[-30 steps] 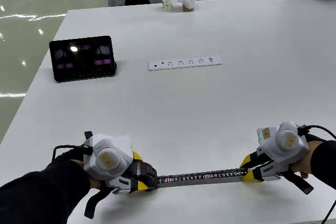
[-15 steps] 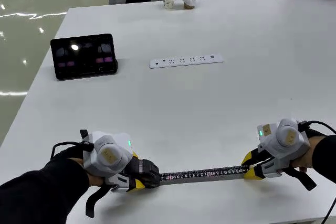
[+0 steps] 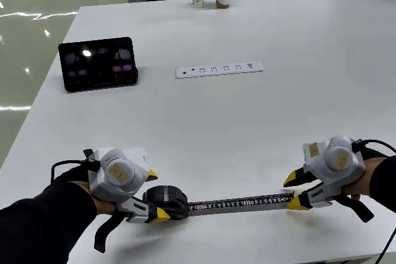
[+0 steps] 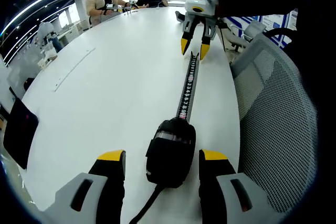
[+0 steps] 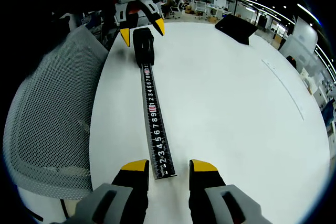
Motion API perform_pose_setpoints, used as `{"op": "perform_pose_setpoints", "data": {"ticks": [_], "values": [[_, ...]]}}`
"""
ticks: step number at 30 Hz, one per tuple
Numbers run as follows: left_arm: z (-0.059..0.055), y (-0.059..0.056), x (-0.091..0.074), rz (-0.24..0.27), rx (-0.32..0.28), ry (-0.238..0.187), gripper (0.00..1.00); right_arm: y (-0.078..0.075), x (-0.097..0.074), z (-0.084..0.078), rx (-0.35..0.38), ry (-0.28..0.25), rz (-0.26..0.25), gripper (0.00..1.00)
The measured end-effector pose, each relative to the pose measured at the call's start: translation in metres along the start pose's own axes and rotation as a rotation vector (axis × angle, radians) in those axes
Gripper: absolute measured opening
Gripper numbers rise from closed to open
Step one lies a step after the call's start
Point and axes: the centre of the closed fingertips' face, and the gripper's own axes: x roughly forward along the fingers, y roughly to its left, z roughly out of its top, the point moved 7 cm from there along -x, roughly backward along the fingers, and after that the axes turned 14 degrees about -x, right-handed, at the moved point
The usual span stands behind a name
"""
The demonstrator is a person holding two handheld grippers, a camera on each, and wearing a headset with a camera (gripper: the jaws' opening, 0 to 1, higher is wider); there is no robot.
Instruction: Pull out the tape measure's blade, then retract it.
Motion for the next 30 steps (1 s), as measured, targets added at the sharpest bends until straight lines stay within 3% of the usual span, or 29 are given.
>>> {"op": "perform_pose_setpoints", "data": {"ticks": [3,8,15,18,26,30], "values": [[-0.002,0.002,-0.004,0.01,-0.044,-0.029,0.56,0.001,-0.004,0.003,0.034,-0.028,-0.04,0.28],[-0.006,0.005,-0.012,0.025,-0.134,-0.081,0.66,0.002,-0.01,0.001,0.103,-0.042,-0.084,0.36],[-0.012,0.01,-0.021,0.071,-0.242,-0.151,0.71,0.009,-0.017,-0.008,0.2,-0.062,-0.136,0.38],[-0.016,0.011,-0.024,0.086,-0.263,-0.165,0.76,0.011,-0.019,-0.01,0.241,-0.082,-0.161,0.39],[-0.034,0.013,-0.031,0.128,-0.34,-0.199,0.78,0.019,-0.026,-0.014,0.299,-0.104,-0.217,0.49],[-0.044,0.014,-0.036,0.148,-0.374,-0.212,0.8,0.02,-0.031,-0.02,0.358,-0.119,-0.272,0.51]]}}
